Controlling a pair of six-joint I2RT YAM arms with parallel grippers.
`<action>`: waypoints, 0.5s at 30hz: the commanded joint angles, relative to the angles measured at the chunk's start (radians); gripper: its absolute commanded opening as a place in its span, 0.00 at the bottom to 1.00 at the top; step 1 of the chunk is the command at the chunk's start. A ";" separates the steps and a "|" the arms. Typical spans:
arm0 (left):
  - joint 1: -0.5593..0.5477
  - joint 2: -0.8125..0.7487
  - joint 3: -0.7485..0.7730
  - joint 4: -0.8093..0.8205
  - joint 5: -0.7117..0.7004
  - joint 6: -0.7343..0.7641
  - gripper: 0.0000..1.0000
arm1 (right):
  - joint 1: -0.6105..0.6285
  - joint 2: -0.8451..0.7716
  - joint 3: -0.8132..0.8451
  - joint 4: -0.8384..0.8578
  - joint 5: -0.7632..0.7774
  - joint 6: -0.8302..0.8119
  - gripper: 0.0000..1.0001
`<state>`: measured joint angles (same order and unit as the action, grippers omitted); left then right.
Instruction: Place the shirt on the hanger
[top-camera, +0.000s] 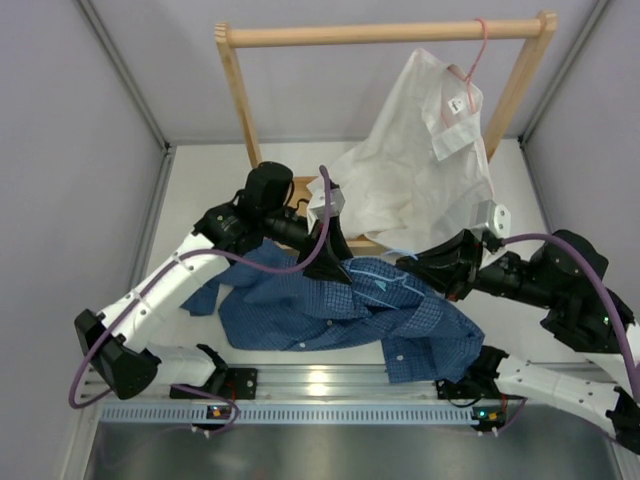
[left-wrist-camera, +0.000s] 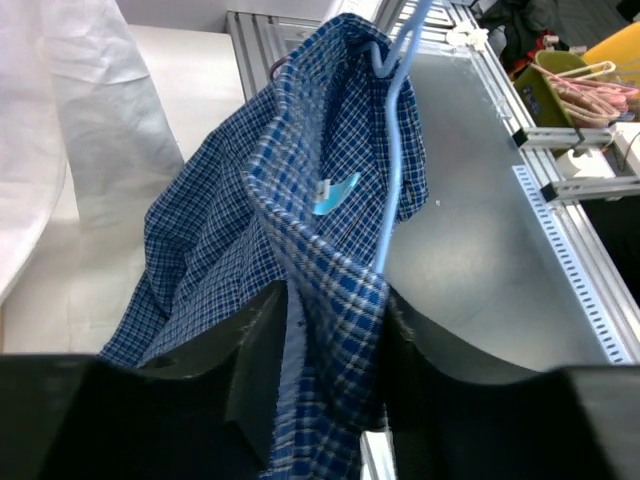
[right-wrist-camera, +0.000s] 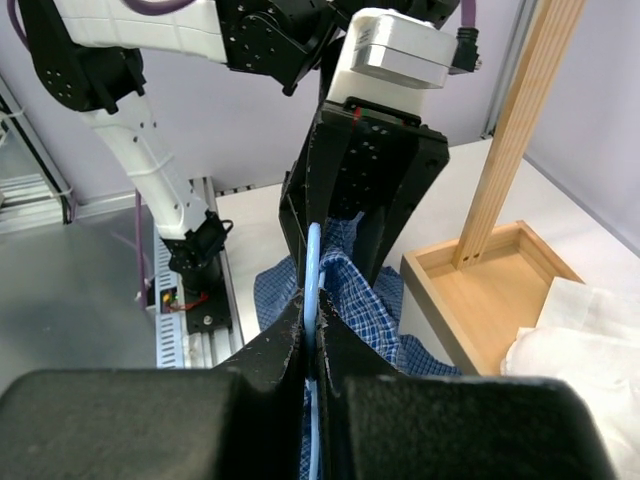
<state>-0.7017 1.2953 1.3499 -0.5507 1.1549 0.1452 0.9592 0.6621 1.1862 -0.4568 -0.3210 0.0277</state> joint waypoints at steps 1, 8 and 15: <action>-0.019 -0.008 0.003 0.015 0.029 0.024 0.42 | 0.003 0.016 0.055 0.032 0.020 -0.018 0.00; -0.025 -0.053 0.003 0.014 0.023 0.048 0.00 | 0.003 0.021 0.041 0.078 0.107 0.012 0.00; -0.025 -0.137 0.017 -0.012 -0.003 0.108 0.00 | 0.003 -0.041 -0.013 0.046 0.109 0.015 0.51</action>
<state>-0.7273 1.2156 1.3476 -0.5655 1.1370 0.1970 0.9581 0.6601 1.1847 -0.4355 -0.2165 0.0456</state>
